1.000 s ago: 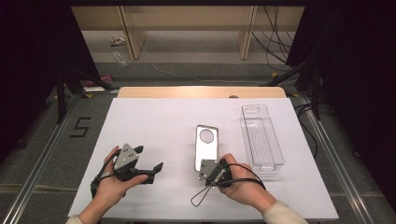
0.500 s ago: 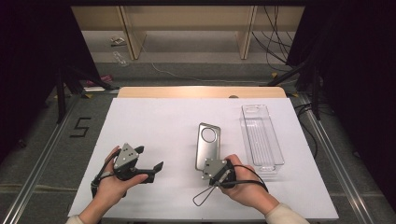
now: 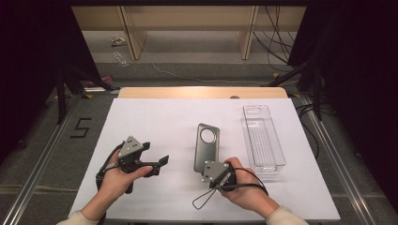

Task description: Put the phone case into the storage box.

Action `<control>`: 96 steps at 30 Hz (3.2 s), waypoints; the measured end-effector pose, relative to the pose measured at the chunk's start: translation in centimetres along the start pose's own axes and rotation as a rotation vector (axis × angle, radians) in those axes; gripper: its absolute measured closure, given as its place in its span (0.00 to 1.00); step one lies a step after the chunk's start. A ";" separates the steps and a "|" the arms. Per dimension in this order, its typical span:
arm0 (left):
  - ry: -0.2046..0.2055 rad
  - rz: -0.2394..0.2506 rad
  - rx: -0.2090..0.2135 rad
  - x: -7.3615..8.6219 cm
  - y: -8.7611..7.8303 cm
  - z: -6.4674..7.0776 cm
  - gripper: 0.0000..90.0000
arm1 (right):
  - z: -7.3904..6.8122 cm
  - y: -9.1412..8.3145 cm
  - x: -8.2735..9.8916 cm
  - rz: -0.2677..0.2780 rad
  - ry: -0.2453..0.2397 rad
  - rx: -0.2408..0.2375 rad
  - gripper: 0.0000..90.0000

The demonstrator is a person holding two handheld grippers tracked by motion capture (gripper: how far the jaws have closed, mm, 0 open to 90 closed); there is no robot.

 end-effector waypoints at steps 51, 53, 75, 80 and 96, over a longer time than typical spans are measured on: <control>-0.144 -0.074 0.148 -5.4 8.3 1.5 0.46 | -1.7 0.2 -2.1 0.075 -0.035 0.008 0.99; -0.149 -0.080 0.150 -5.3 8.3 1.6 0.48 | -1.7 0.2 -2.2 0.076 -0.034 0.007 0.99; -0.326 -0.045 0.241 -5.7 7.8 2.3 0.85 | -2.2 0.6 -2.1 0.089 -0.059 -0.028 0.99; -0.319 -0.029 0.281 -6.3 7.5 3.3 0.90 | -2.3 0.9 -1.9 0.091 -0.076 -0.015 0.99; -0.174 0.042 0.234 -7.1 6.6 3.0 0.90 | -1.0 0.8 -2.1 0.154 0.022 0.061 0.69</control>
Point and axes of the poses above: each handheld gripper's, and its own axes: y roughly forward along the jaws, x roughly out of its underside, z roughly to its right, the point moved 6 cm from there along y, roughly forward along the jaws, and after that the axes turned 10 degrees about x, right-handed, at the moved point
